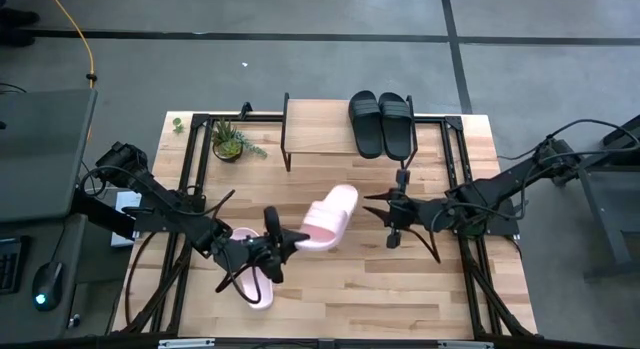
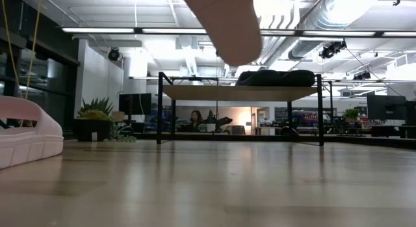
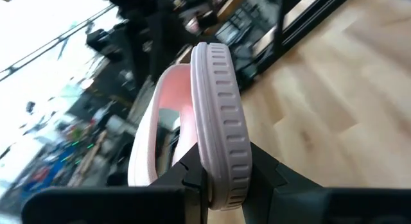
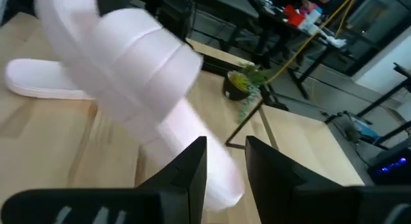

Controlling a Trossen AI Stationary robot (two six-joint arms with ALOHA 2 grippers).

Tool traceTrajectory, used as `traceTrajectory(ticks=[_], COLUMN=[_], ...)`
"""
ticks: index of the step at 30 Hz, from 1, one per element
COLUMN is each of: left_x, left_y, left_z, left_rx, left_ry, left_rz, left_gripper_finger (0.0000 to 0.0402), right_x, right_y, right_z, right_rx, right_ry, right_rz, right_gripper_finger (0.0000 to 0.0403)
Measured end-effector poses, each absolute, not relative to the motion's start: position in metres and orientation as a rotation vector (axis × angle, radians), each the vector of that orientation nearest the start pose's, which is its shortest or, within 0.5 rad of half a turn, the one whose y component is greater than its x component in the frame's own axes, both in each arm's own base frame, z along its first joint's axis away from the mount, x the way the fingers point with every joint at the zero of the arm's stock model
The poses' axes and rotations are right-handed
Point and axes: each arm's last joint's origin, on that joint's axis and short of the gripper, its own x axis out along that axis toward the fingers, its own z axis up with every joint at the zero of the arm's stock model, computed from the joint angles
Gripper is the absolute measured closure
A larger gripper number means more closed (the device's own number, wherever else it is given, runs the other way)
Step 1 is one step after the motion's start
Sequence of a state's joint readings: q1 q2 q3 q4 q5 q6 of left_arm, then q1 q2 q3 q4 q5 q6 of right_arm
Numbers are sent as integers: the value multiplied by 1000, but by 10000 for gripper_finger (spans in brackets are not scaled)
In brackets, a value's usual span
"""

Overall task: Pick and place slides into the shelf
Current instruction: Put the right pink slipper on the shelf

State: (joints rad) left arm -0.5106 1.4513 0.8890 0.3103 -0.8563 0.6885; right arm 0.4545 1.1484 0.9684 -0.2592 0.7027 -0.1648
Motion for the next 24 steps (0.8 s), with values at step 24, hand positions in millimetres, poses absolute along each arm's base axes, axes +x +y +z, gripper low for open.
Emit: traceTrajectory(ticks=[24], left_x=[285], left_y=[-110], left_z=[261], left_rx=[1029], left_ry=[495], left_rz=[533], left_gripper_finger=[355], right_x=[231], right_y=[86], right_z=[320], right_rx=[-419], right_ry=[405], right_rz=[-181], right_gripper_finger=[306])
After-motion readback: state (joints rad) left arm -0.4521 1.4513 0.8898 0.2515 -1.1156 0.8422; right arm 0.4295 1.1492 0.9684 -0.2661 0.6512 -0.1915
